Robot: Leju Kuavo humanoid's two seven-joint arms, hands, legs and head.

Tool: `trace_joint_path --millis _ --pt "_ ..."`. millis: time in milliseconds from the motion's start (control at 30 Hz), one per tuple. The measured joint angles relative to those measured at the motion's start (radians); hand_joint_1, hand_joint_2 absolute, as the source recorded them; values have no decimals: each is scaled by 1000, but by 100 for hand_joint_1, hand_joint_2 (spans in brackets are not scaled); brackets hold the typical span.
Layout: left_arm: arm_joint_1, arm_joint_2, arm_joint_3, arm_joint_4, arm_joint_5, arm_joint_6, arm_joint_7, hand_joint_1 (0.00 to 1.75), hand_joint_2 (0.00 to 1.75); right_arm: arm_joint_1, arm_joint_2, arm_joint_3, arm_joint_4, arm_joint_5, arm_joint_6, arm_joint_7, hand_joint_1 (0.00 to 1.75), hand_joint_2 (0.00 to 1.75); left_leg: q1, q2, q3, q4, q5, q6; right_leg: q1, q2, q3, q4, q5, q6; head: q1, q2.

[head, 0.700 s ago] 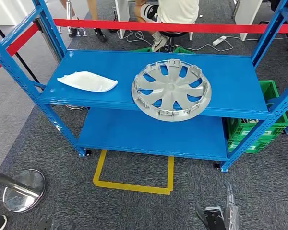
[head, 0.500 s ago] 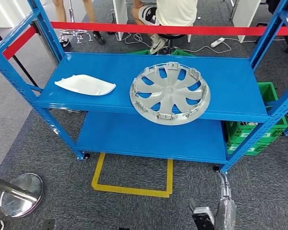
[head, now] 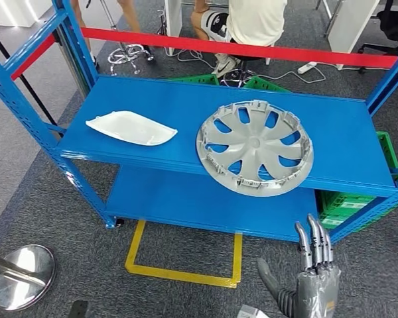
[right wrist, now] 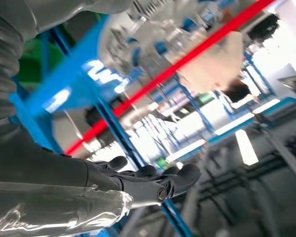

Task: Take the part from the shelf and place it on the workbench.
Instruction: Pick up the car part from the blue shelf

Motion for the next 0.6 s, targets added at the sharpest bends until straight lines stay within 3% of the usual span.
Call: trace_joint_path --millis 67,100,133,167,267,333,400,433,467,500,567,600 --pt "-1 -2 1 4 -9 3 2 0 175 1 -3 8 -14 27 -6 -1 0 175 -2 -2 28 -1 -21 -3 8 -1 18 -117 100 -15 0 0" --pt "-3 -3 2 5 -12 3 2 0 175 1 -3 10 -19 33 -7 -1 0 175 -2 -3 34 -3 -29 -7 13 -1 26 -157 127 -22 2 0" --pt "-3 -4 3 7 -14 3 3 0 175 2 -4 12 -23 36 -8 -1 0 175 -1 -3 38 -5 -34 -13 16 -1 28 -178 141 -29 3 0" --pt "-4 -4 3 8 -15 4 4 0 175 3 -4 15 -27 38 -9 -1 0 175 -1 -3 42 -6 -34 -20 19 -1 31 -184 138 -34 4 0" --pt "-7 -5 4 10 -17 3 4 0 175 7 -7 23 -37 34 -11 9 0 175 -1 0 48 11 -34 -37 13 0 63 -211 142 -47 3 0" --pt "-12 -5 3 10 -18 3 4 0 175 6 -11 30 -38 46 -11 34 0 175 1 2 0 98 -58 -48 6 -1 87 -226 137 -52 -3 0" --pt "-14 -5 3 10 -17 4 4 0 175 0 -21 46 -32 79 -11 109 0 175 4 2 -85 209 -103 -60 2 -1 100 -230 126 -55 -7 0" --pt "-13 -5 3 11 -16 5 5 0 175 -5 -32 62 -25 94 -11 163 0 175 5 2 -118 238 -114 -63 0 1 108 -230 119 -54 -8 0" --pt "-13 -4 2 11 -14 5 6 0 175 -10 -47 83 -16 105 -11 215 0 175 6 3 -135 235 -101 -65 -2 2 119 -230 110 -52 -9 0" --pt "-13 -3 2 11 -14 5 7 0 175 -14 -61 106 -6 113 -11 255 0 175 7 3 -137 202 -64 -67 -6 4 131 -230 101 -48 -10 0" --pt "-13 -2 2 12 -14 5 8 0 175 -22 -87 143 15 122 -11 296 0 175 10 7 -113 86 39 -71 -9 4 154 -229 80 -37 -12 0" --pt "-13 -2 1 13 -15 5 9 0 175 -26 -97 156 24 125 -11 309 0 175 12 10 -102 40 64 -69 -9 5 161 -229 72 -31 -15 0"
